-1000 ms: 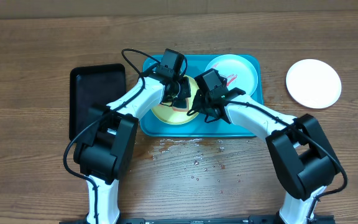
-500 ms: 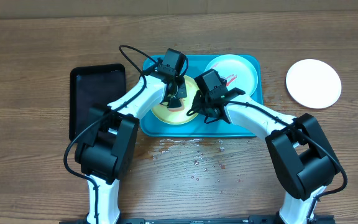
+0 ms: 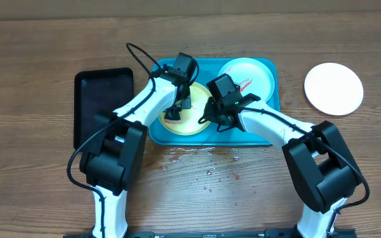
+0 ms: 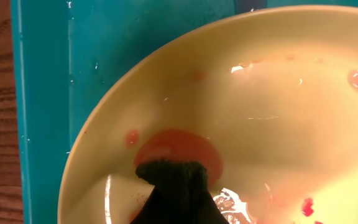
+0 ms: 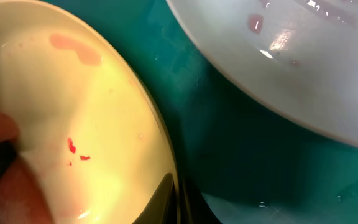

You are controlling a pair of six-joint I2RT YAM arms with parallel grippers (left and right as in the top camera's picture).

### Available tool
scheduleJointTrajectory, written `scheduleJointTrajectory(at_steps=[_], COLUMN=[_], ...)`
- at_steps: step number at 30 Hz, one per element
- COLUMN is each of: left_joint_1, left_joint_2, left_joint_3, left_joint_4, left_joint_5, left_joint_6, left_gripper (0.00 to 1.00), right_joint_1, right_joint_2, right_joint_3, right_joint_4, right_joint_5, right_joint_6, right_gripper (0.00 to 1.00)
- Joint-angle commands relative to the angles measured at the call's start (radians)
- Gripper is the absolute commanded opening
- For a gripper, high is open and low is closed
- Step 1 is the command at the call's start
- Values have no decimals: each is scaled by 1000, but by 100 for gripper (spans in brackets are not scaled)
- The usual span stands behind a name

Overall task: Clean dirty plates on tray and stack at the side
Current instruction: 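Scrub the yellow plate with the sponge while right gripper holds rim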

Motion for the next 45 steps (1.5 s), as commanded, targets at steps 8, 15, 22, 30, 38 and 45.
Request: scheduleJointTrajectory(at_steps=[8, 15, 22, 30, 38, 45], left_joint_1=[-47, -45, -46, -48, -56, -53], left_joint_2=[65, 104, 104, 104, 106, 106], left_joint_3=[5, 6, 6, 6, 5, 6], left_joint_4=[140, 215, 294, 345, 322, 164], left_joint_5=[197, 211, 229, 240, 251, 126], left_joint_6=[43, 2, -73, -159, -163, -85], left_gripper=[4, 4, 4, 4, 4, 4], right_joint_1=[-2, -2, -2, -2, -2, -2], right_joint_2=[-13, -13, -13, -13, -13, -13], right_joint_3=[18, 18, 18, 18, 18, 18], right_joint_4=[-4, -15, -18, -18, -16, -15], right_joint_5=[13, 11, 5, -1, -1, -1], right_joint_6=[2, 1, 1, 1, 1, 1], right_gripper=[4, 4, 4, 4, 4, 4])
